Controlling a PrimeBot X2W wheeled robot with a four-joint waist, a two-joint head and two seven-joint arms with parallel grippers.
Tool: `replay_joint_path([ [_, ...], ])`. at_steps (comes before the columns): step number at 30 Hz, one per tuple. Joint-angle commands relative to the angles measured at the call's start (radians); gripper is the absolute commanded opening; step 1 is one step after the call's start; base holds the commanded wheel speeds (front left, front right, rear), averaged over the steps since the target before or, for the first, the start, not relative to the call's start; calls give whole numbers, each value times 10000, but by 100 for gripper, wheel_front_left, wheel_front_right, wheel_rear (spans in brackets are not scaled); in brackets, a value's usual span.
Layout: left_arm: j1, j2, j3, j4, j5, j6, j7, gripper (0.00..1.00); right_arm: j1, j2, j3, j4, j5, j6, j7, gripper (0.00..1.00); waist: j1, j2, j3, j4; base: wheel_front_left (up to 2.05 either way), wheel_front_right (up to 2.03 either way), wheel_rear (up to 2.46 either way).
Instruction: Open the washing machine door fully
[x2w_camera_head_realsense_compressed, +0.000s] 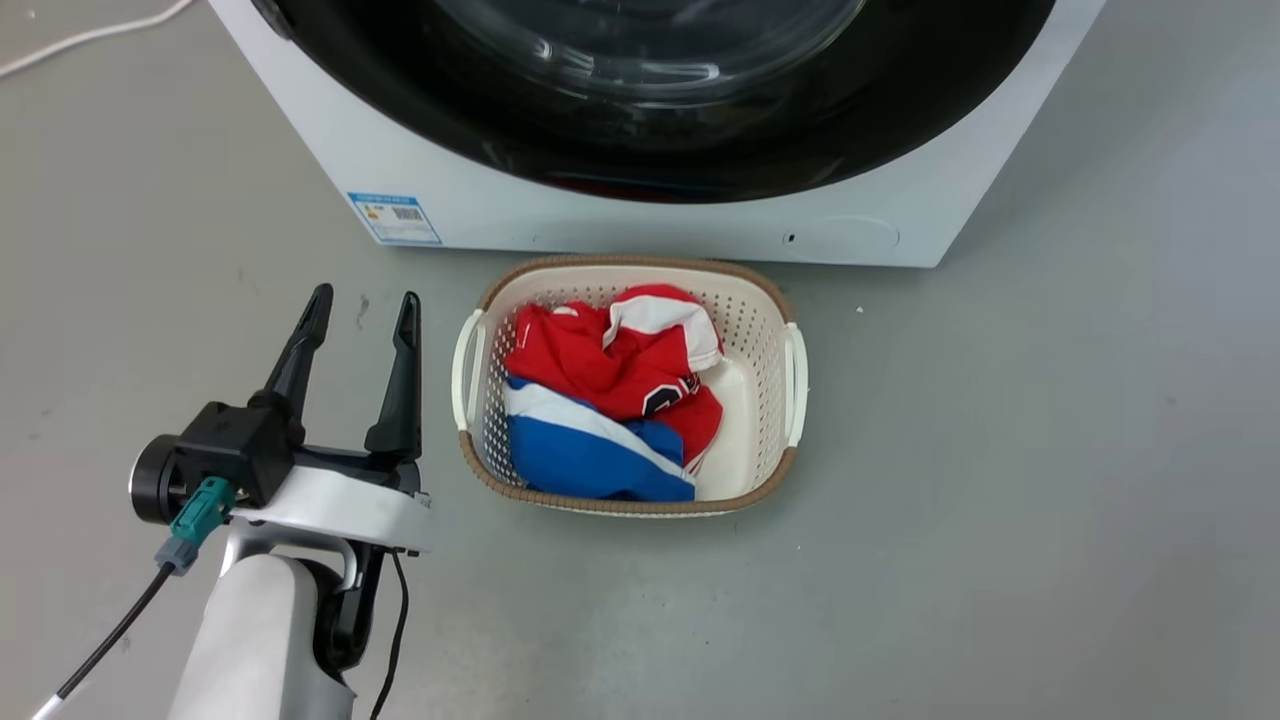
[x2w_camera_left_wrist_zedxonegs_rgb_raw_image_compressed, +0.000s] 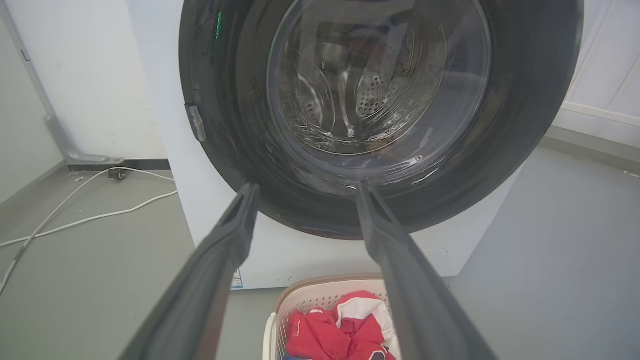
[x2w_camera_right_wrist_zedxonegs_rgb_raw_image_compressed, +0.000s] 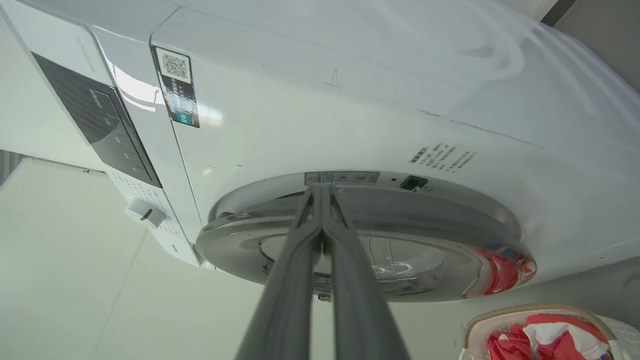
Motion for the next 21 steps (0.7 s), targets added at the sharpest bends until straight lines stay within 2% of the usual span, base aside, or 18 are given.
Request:
replay_joint_path([
  [1, -175, 4, -15, -65, -9, 4, -51, 100, -365, -42, 166, 177, -152, 2, 139, 0, -1, -1, 254, 102, 0, 0, 0],
  [7, -446, 32, -199, -172, -93, 3, -51, 100, -2040, 146, 1089, 985, -931, 2, 958, 0, -1, -1, 697, 245, 0, 0, 0],
  [21, -836, 17, -410, -334, -198, 3, -51, 100, -4378, 995, 1986, 2352, -2267, 2, 783, 0, -1, -1, 1589, 640, 0, 0, 0],
])
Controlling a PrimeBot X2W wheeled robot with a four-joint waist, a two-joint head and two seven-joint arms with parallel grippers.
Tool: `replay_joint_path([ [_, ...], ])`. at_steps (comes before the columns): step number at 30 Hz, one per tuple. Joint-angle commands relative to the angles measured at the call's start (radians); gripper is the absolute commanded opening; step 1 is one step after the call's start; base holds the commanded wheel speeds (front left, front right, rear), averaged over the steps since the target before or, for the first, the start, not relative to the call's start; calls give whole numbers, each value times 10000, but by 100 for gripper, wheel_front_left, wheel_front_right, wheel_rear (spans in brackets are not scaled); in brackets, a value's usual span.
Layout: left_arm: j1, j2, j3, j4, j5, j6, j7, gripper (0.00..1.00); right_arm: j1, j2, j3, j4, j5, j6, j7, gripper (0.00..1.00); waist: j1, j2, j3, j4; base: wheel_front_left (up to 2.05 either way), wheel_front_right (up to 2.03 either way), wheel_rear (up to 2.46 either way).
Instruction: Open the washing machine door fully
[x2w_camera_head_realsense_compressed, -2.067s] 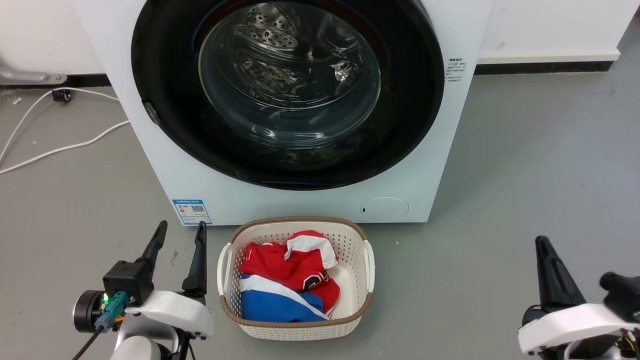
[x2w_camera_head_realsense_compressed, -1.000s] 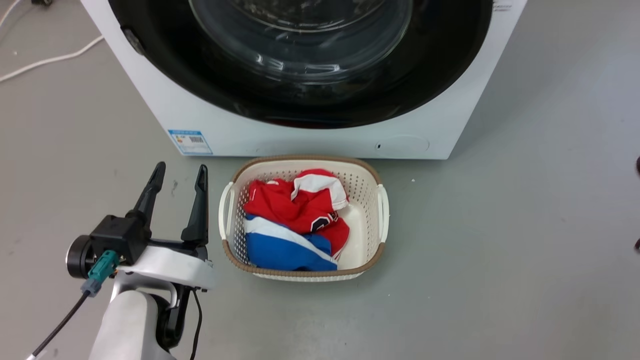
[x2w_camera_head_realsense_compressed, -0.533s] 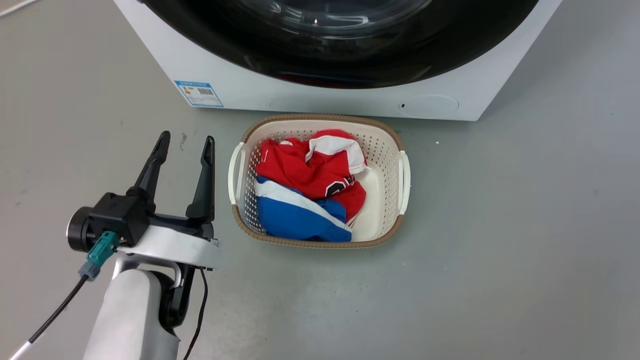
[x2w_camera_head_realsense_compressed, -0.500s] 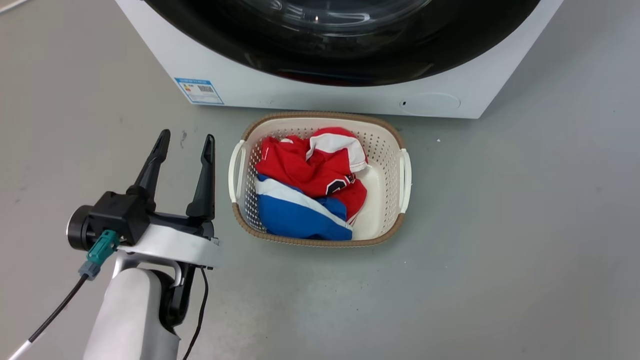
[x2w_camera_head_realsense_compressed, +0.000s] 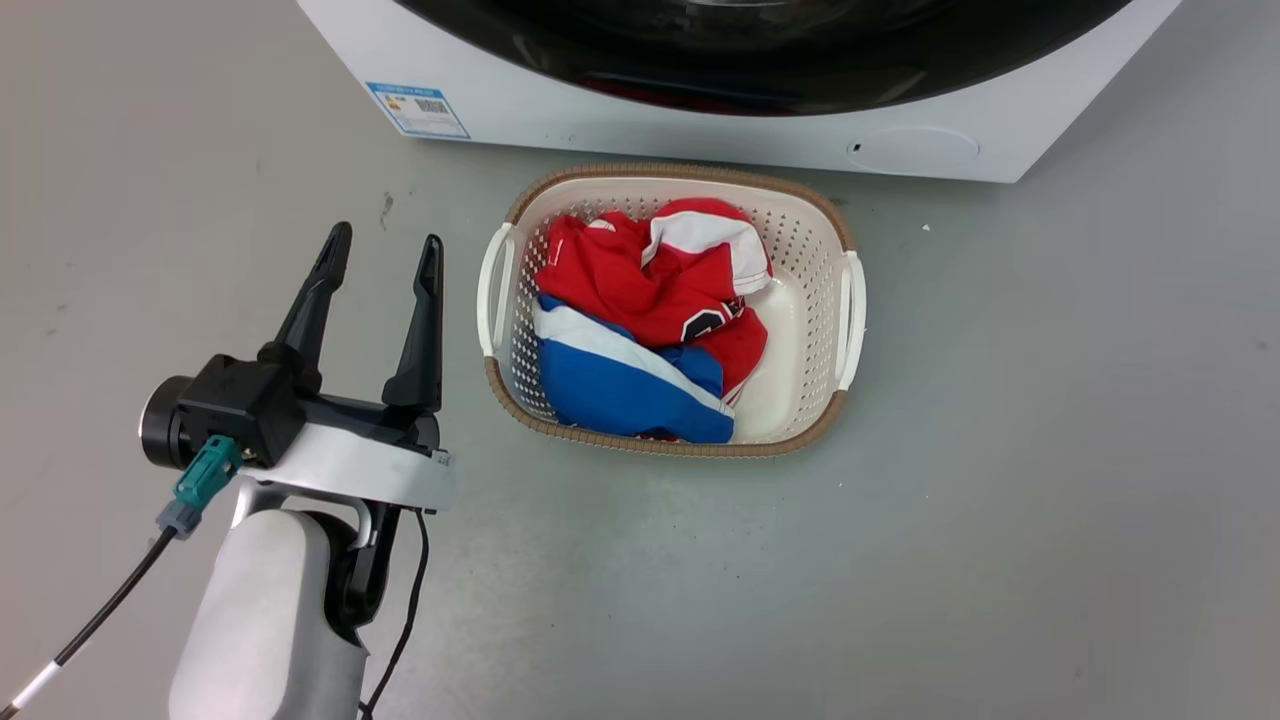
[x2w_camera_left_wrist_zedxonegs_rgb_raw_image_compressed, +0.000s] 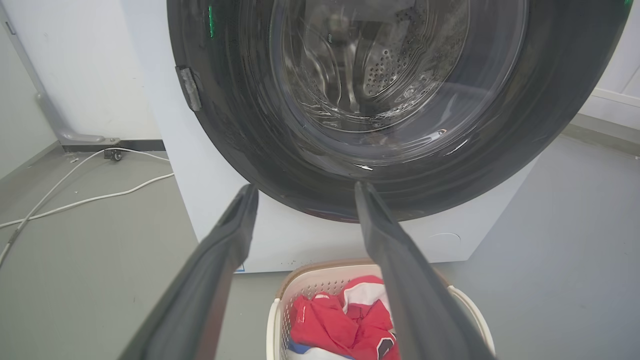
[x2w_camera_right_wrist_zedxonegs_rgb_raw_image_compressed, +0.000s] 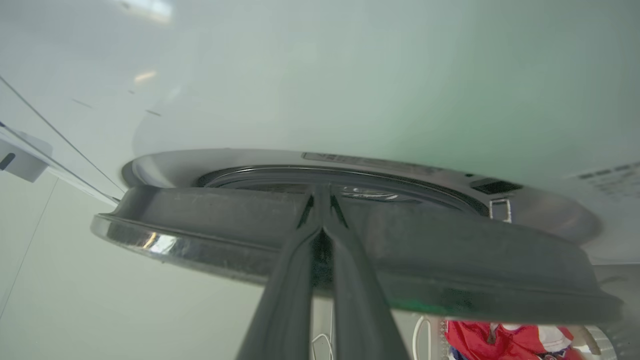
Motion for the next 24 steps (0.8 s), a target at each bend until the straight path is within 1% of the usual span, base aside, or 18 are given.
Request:
replay_joint_path([
  [1, -147, -1, 1, -51, -20, 3, -51, 100, -166, 126, 37, 110, -43, 4, -53, 0, -1, 0, 108, 56, 0, 0, 0],
  [7, -232, -26, 45, -36, -18, 3, -51, 100, -407, 287, 132, 338, -249, 3, 213, 0, -1, 0, 252, 60, 0, 0, 0],
  [12, -263, -48, 57, 21, 23, 3, -51, 100, -316, 260, 165, 371, -265, 3, 660, 0, -1, 0, 218, -21, 0, 0, 0],
  [19, -161, -51, 36, 129, 84, 3, -51, 100, 204, 308, 170, 226, -40, 3, 1794, 0, -1, 0, -132, -216, 0, 0, 0],
  [24, 65, -98, 57, 233, 83, 3, -51, 100, 904, 405, 348, -125, 3, 3, 2672, 0, -1, 0, -529, -379, 0, 0, 0],
])
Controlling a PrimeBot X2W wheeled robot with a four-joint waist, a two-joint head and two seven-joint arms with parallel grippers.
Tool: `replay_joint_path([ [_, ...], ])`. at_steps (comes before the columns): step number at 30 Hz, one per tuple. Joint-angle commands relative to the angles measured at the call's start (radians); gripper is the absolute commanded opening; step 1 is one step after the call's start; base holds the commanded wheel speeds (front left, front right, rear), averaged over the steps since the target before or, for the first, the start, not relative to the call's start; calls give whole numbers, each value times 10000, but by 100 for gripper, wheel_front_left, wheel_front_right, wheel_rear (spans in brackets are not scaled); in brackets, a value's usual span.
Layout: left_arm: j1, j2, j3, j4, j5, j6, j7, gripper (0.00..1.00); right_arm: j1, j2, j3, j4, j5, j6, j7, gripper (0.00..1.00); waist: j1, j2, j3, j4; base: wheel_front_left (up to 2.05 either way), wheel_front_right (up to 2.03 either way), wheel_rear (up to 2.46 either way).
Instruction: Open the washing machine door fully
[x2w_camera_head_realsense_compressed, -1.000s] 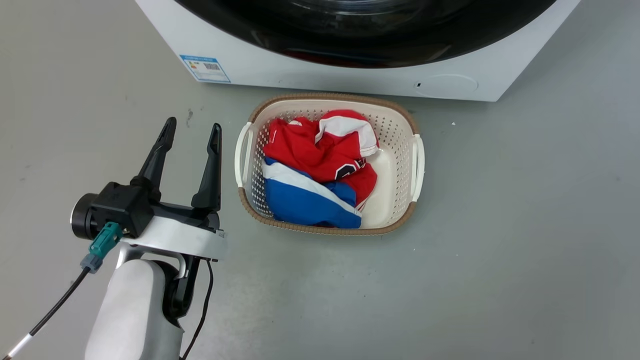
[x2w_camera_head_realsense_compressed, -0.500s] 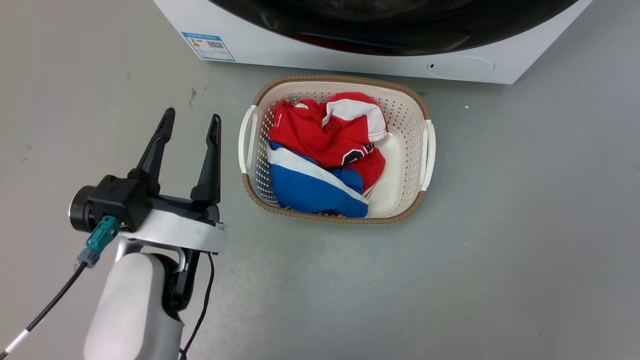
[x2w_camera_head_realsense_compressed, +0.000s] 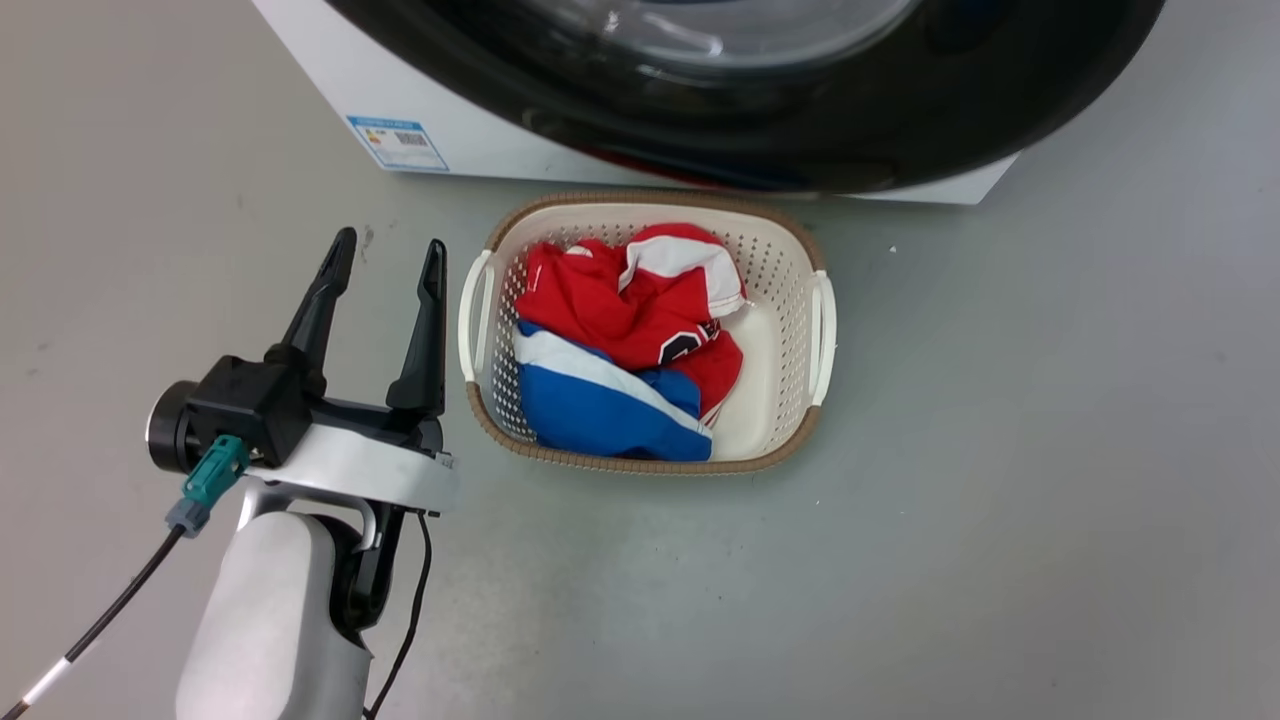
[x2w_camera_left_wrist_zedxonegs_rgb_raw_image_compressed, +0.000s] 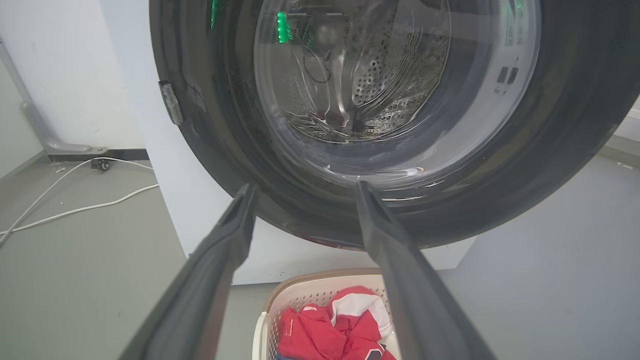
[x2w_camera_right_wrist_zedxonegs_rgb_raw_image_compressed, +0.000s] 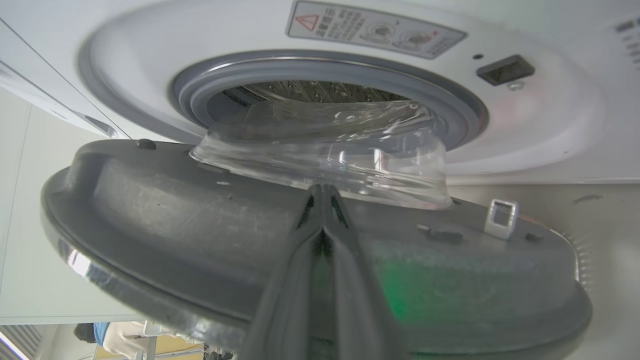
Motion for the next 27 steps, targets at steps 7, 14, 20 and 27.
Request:
replay_joint_path([
  [7, 479, -105, 74, 228, 102, 3, -51, 100, 1620, 474, 335, -980, 131, 2, 1107, 0, -1, -1, -892, -297, 0, 0, 0],
  [14, 815, -113, 36, 420, 127, 3, -51, 100, 2998, 824, 458, -2235, 319, 2, 1871, 0, -1, -1, -1546, -453, 0, 0, 0],
  [20, 1114, -166, 30, 571, 139, 3, -51, 100, 4634, 1205, 476, -3785, 500, 2, 2250, 0, -1, -1, -2193, -522, 0, 0, 0],
  [27, 1473, -240, 32, 695, 169, 3, -51, 100, 6280, 1826, 572, -5338, 505, 2, 2532, 0, -1, -1, -2818, -552, 0, 0, 0],
])
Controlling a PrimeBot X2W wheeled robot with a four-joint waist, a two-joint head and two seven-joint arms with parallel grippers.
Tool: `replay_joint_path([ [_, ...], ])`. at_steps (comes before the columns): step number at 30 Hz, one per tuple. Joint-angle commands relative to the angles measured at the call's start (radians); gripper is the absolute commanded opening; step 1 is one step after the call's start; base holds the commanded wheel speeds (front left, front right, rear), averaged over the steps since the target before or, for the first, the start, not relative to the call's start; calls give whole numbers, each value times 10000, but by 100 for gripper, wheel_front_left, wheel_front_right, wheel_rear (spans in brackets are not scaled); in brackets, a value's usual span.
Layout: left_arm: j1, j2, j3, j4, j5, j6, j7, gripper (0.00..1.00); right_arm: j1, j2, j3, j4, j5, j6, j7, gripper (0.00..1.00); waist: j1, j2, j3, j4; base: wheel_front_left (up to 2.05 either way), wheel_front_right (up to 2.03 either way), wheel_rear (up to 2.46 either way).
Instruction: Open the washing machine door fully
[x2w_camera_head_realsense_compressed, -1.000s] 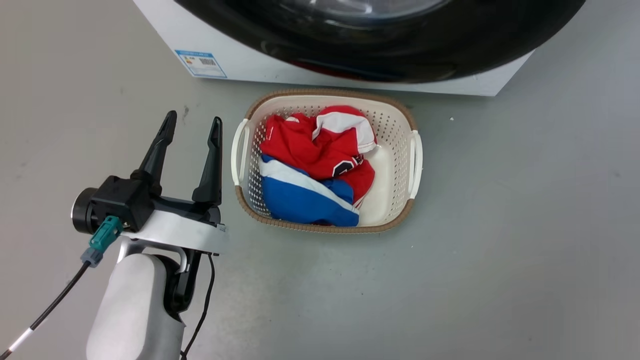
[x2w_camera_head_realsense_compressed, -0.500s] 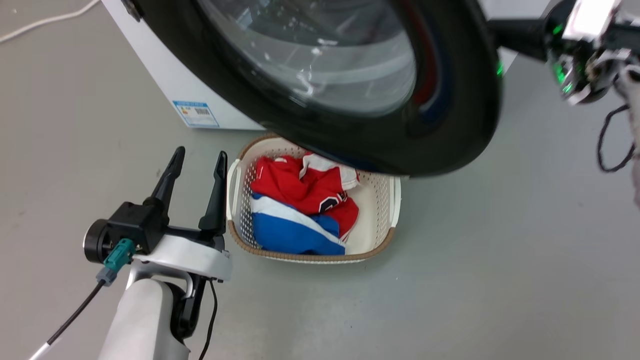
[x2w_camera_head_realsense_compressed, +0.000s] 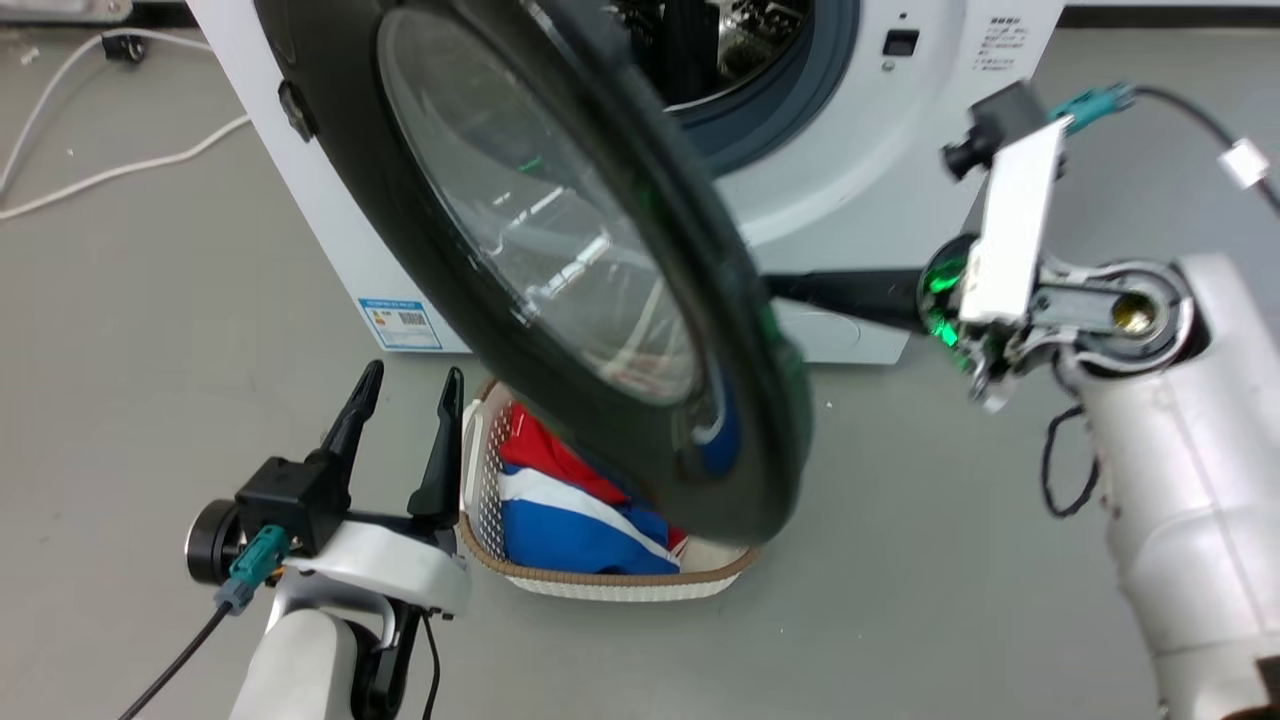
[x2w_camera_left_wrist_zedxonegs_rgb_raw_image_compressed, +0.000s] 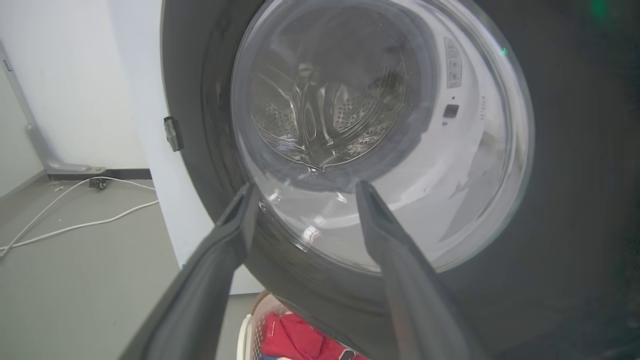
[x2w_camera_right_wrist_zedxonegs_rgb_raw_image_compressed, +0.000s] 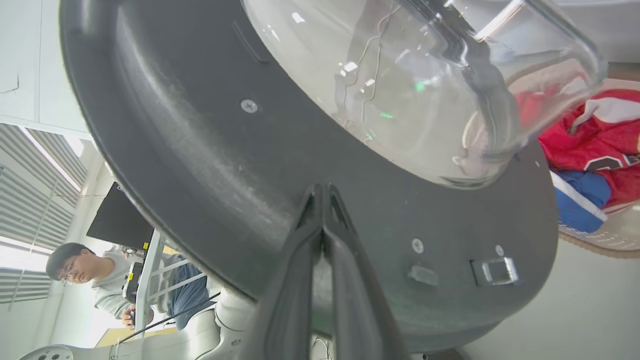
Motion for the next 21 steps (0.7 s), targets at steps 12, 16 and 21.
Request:
replay_joint_path([
  [12, 313, -133, -50, 46, 20, 3, -51, 100, 1489, 924, 814, -1517, -167, 4, 473, 0, 1, 0, -277, -130, 0, 0, 0],
  [16, 284, -138, -96, 74, -8, 3, -51, 100, 1662, 991, 1139, -1816, 157, 4, 358, 0, 1, 0, -284, -91, 0, 0, 0],
  [21, 329, -157, -111, 94, -28, 3, -51, 100, 1879, 953, 1495, -2100, 437, 3, -341, 0, 1, 0, -345, -60, 0, 0, 0],
])
